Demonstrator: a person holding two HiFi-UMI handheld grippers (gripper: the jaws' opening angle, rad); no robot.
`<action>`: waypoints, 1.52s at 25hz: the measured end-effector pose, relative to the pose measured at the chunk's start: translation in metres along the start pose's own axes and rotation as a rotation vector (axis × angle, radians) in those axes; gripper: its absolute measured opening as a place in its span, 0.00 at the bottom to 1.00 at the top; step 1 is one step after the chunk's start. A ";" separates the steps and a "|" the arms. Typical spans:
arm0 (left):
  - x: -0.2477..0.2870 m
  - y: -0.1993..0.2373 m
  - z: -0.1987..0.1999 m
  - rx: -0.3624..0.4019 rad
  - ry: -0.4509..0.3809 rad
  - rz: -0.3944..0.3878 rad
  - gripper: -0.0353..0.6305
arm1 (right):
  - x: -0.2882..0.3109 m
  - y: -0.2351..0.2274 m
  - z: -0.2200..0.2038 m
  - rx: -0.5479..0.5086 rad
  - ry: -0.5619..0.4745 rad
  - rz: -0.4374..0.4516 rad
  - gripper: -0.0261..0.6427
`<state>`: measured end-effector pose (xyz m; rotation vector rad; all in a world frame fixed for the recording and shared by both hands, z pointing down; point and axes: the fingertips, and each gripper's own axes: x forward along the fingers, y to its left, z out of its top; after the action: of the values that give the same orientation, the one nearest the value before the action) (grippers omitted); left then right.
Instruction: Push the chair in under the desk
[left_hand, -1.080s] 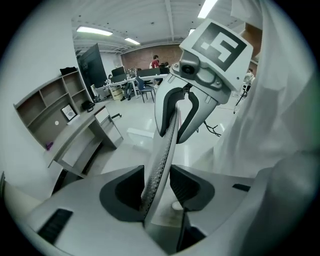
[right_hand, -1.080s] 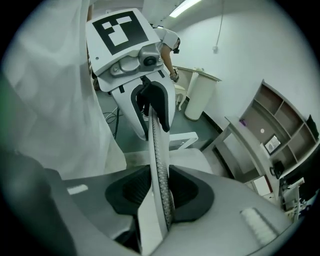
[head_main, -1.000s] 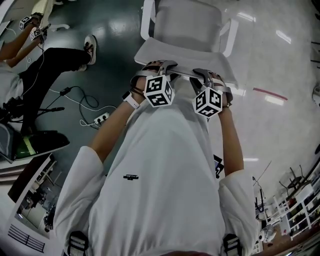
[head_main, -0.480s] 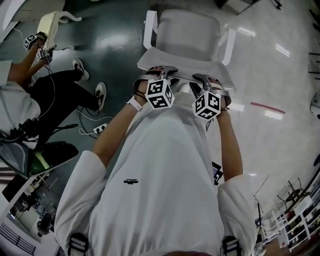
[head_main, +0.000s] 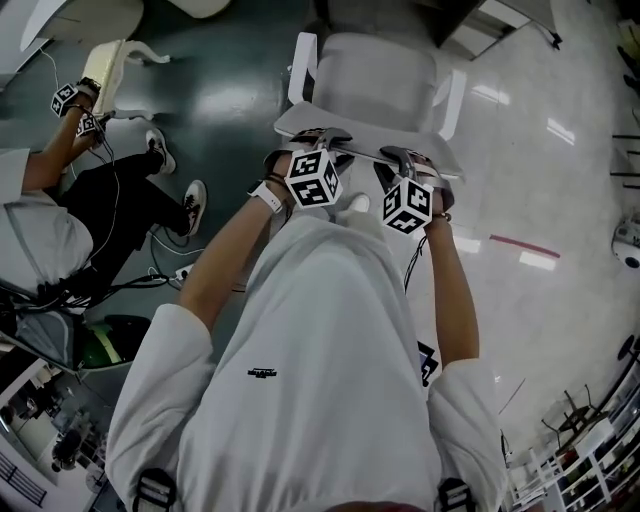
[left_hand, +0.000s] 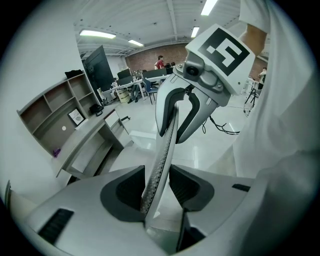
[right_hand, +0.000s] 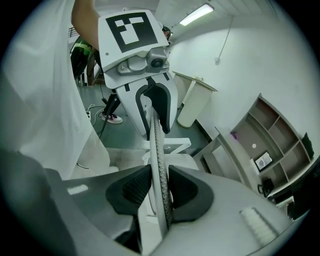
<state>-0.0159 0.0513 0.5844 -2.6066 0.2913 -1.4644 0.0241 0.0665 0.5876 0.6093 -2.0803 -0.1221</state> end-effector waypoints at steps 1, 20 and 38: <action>0.002 0.007 0.001 0.001 -0.001 0.005 0.28 | 0.002 -0.007 0.000 -0.005 -0.002 -0.002 0.21; 0.031 0.094 0.016 -0.005 0.010 0.032 0.34 | 0.031 -0.086 0.002 -0.002 -0.101 0.015 0.20; 0.073 0.196 0.052 -0.015 0.007 0.079 0.34 | 0.061 -0.200 -0.015 -0.044 -0.074 -0.013 0.20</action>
<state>0.0457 -0.1551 0.5758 -2.5705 0.4037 -1.4513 0.0839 -0.1340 0.5801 0.5998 -2.1390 -0.2008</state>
